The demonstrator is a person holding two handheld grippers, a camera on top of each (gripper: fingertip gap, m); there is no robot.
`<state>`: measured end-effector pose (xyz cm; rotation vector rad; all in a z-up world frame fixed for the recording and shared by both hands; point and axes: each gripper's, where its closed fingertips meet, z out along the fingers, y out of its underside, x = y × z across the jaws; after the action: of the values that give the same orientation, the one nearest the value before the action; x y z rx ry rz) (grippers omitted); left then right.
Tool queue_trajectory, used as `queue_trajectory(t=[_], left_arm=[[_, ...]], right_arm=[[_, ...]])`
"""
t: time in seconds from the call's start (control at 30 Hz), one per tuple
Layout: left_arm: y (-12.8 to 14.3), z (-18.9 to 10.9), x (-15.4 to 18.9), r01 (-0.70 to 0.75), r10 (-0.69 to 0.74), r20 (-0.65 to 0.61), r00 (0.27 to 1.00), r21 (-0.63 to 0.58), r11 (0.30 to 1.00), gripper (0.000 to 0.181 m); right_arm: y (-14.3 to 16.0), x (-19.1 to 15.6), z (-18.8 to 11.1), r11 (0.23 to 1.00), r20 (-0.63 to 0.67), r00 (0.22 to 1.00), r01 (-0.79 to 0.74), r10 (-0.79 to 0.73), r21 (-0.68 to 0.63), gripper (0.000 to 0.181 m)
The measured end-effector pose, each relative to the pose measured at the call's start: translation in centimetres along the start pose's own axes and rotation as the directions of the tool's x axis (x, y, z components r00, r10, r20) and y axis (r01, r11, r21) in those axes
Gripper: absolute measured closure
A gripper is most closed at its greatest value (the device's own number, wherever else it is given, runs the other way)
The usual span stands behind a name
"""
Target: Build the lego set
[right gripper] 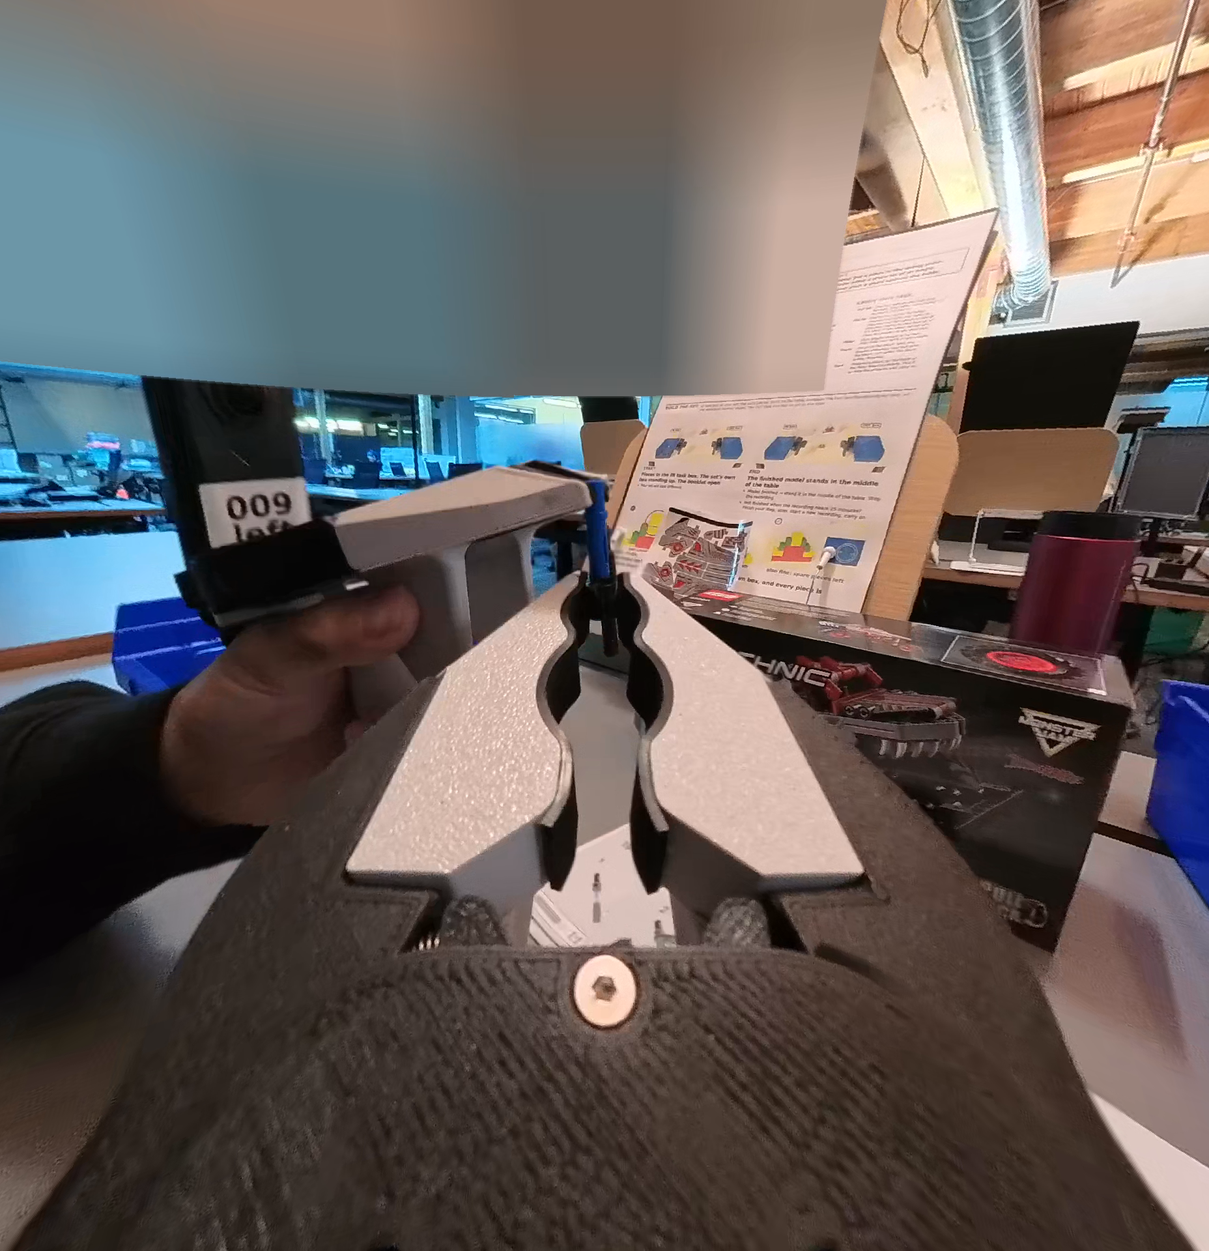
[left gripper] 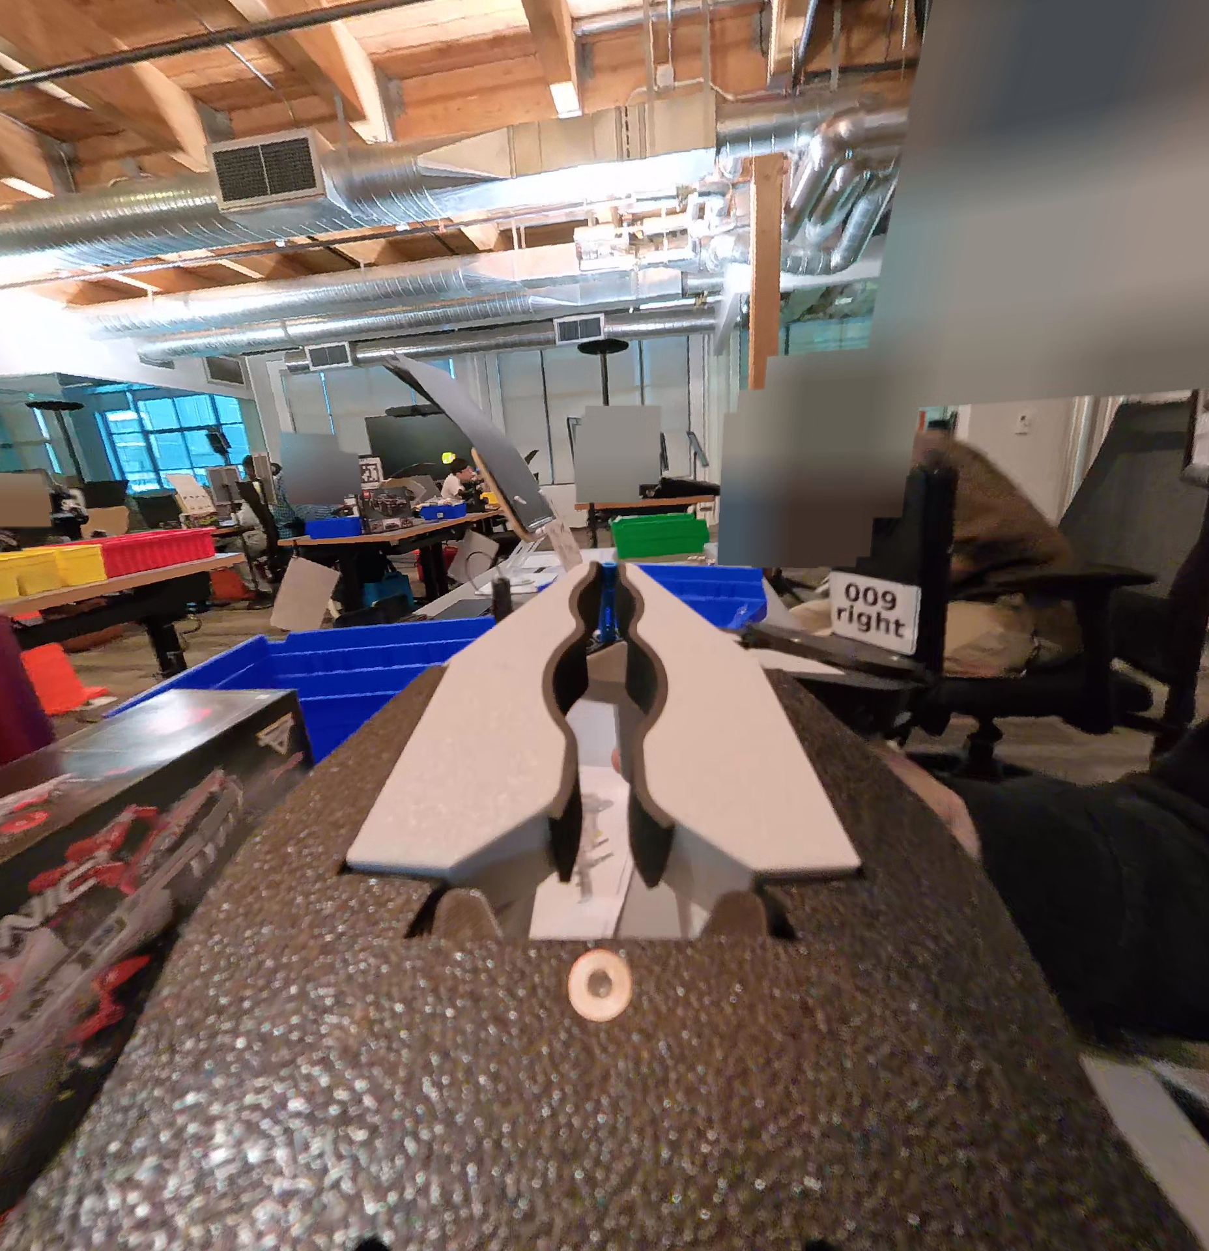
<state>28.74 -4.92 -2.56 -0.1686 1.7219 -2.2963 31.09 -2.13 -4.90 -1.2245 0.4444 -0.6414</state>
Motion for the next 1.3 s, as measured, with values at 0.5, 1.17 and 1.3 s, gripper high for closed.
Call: queue_trajectory(t=[0.5,1.17,1.3], left_arm=[[-0.2,-0.1,0.0,-0.093,0.093,0.015,0.996,-0.014,0.996,0.18],[1.1,0.0,-0.1,-0.227,0.233,0.01,0.972,-0.202,0.953,0.179],[1.8,0.0,-0.1,-0.313,0.331,0.014,0.943,-0.296,0.903,0.18]], right_arm=[[-0.2,-0.4,0.2,0.992,0.053,0.991,-0.121,0.122,-0.021,0.176],[1.1,0.9,0.0,0.947,-0.056,0.962,0.25,-0.266,-0.202,0.176],[1.7,0.7,0.1,0.893,-0.054,0.92,0.361,-0.389,-0.269,0.176]])
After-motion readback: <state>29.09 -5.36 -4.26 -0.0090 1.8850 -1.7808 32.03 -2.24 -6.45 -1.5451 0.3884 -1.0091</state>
